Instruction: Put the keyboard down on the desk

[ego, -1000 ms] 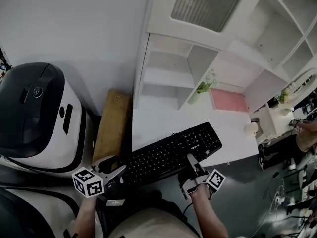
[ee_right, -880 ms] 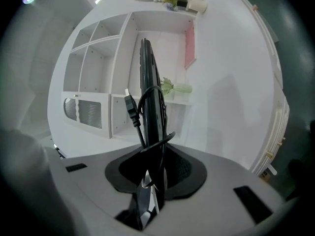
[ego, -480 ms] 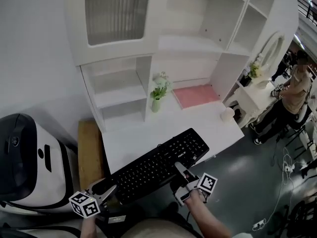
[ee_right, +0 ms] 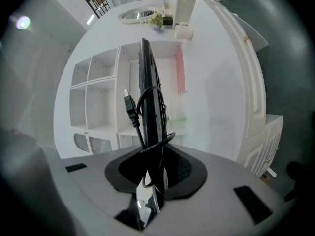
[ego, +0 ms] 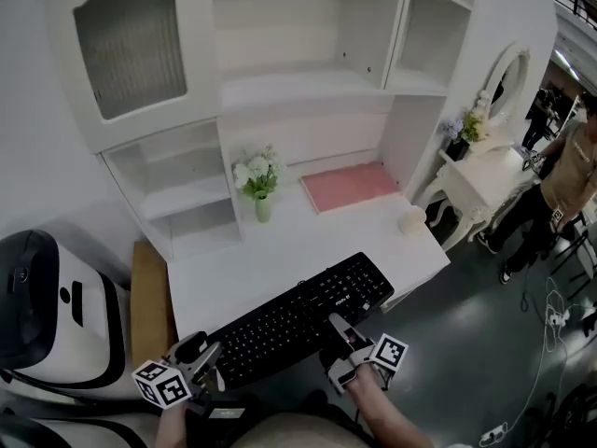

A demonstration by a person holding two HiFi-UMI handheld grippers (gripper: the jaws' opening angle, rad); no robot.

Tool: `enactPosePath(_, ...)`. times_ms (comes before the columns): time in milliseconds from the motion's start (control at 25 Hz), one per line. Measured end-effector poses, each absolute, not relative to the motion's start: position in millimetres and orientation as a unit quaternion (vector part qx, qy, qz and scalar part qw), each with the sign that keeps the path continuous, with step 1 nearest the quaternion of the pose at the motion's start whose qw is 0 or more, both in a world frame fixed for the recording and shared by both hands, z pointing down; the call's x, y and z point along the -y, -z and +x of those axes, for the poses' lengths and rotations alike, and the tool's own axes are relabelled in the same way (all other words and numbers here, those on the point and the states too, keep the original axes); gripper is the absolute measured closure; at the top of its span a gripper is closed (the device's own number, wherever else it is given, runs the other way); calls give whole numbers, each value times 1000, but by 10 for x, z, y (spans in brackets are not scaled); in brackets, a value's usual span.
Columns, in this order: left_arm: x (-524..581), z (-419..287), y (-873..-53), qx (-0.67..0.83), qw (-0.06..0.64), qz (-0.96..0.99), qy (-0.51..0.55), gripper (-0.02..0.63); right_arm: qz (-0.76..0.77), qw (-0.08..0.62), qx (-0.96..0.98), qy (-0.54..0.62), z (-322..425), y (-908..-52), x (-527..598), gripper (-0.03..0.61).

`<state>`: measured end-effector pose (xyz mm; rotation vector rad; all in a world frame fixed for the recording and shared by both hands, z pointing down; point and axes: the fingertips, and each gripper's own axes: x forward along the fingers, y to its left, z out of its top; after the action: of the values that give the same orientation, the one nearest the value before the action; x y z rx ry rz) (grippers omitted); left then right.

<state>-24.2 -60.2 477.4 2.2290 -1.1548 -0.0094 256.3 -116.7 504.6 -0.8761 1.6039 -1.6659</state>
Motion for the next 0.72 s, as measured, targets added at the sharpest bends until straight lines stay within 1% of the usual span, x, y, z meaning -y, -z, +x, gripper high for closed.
enactPosePath(240,611,414,-4562,442,279,853,-13,373,-322,342,-603,645,3096,-5082,1260,480)
enactPosePath(440,638,828,-4474,443,254,859,-42,374,-314,353,-595,650,3433,-5133,1354,480)
enactPosePath(720,699,1165,-4533,431,268,859,-67,374,-327,366,-575,655,3789,-5240,1445,480)
